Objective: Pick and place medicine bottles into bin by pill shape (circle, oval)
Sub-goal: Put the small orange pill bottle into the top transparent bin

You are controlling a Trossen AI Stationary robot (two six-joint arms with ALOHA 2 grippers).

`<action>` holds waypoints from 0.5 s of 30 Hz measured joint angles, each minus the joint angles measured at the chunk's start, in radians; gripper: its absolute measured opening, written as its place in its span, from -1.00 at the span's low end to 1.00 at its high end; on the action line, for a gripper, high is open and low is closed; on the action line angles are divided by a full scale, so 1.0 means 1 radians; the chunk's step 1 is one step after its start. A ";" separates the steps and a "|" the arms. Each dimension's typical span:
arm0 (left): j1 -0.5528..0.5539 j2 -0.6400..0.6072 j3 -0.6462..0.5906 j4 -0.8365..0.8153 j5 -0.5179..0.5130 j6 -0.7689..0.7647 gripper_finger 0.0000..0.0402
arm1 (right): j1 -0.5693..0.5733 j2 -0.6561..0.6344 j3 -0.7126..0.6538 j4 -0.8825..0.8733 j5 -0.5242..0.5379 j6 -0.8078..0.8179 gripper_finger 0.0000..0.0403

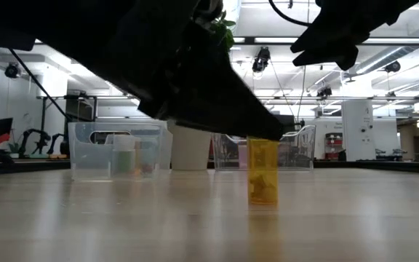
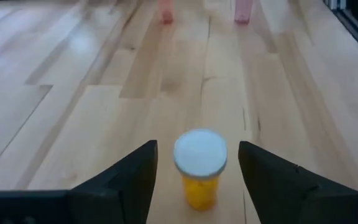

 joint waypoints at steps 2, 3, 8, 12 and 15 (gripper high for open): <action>0.005 -0.002 -0.003 -0.003 -0.001 0.000 0.00 | 0.000 -0.001 0.000 0.000 0.000 -0.002 -0.11; 0.008 -0.002 -0.005 -0.004 -0.001 -0.001 -0.04 | 0.000 -0.001 0.000 0.000 0.000 -0.003 -0.11; 0.020 -0.002 -0.009 -0.005 -0.001 0.002 -0.32 | 0.000 -0.001 0.000 0.000 -0.001 -0.010 -0.11; 0.033 -0.008 -0.007 -0.006 0.000 0.031 -0.58 | 0.007 -0.002 0.000 0.000 -0.001 -0.027 -0.11; 0.061 -0.037 -0.003 -0.005 -0.002 0.061 -0.66 | 0.011 -0.017 0.000 -0.014 -0.001 -0.039 -0.11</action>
